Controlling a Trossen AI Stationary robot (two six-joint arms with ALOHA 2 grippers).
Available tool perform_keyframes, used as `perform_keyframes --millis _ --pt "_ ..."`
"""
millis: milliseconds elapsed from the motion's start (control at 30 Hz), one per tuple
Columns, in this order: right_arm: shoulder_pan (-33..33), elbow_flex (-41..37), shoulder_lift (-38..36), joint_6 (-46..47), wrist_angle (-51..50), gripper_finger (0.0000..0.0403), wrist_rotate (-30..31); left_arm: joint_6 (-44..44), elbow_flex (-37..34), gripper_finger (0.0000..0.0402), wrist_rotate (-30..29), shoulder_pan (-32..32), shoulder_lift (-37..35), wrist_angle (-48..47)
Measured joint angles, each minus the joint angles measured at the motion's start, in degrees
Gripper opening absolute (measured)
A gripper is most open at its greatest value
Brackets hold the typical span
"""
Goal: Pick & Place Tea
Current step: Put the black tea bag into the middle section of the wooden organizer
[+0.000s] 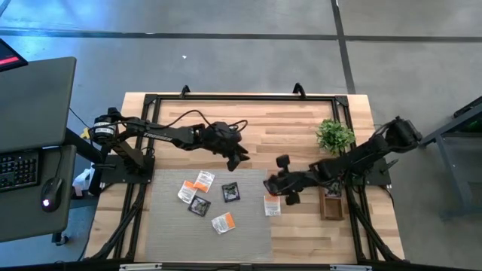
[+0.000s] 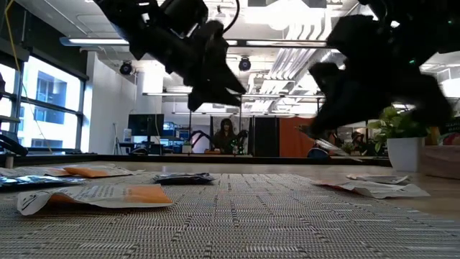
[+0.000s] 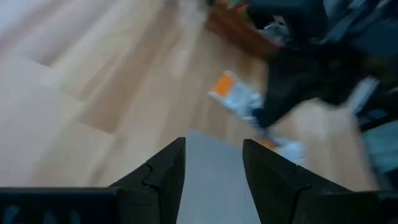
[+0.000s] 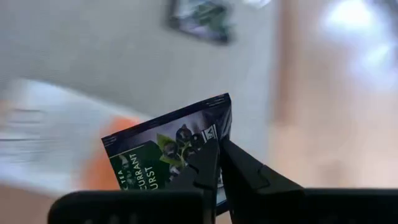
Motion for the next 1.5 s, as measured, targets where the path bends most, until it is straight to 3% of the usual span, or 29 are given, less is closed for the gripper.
perform_keyframes --millis 100,200,367,500,667,1333,1500 --pt "-1.3 -0.01 0.57 -10.65 2.8 0.001 4.63 -4.87 0.0 0.0159 2.22 0.0 0.0 1.38" --pt "-3.63 0.03 0.71 -15.61 7.11 0.0003 4.84 -6.85 -0.02 0.0159 2.99 0.0 0.0 1.08" --pt "-7.59 0.03 0.71 -17.78 9.54 0.0008 1.96 -6.72 0.07 0.0159 3.42 -0.83 2.52 5.61" --pt "-9.92 0.03 0.71 -20.6 9.78 0.0006 -2.25 -7.03 0.17 0.0159 7.32 -1.32 3.63 10.24" --pt "-11.56 0.05 0.69 -22.51 11.66 0.0003 -2.24 -6.94 -0.15 0.0159 6.13 -1.1 7.05 12.12" --pt "-13.49 0.14 0.67 -27.87 18.56 0.0002 -2.94 -5.88 0.04 0.0158 1.82 -0.68 8.41 15.15" --pt "-13.49 0.14 0.67 -28.71 18.92 0.0006 -2.85 -5.72 0.02 0.0128 1.62 -0.74 8.41 15.04"
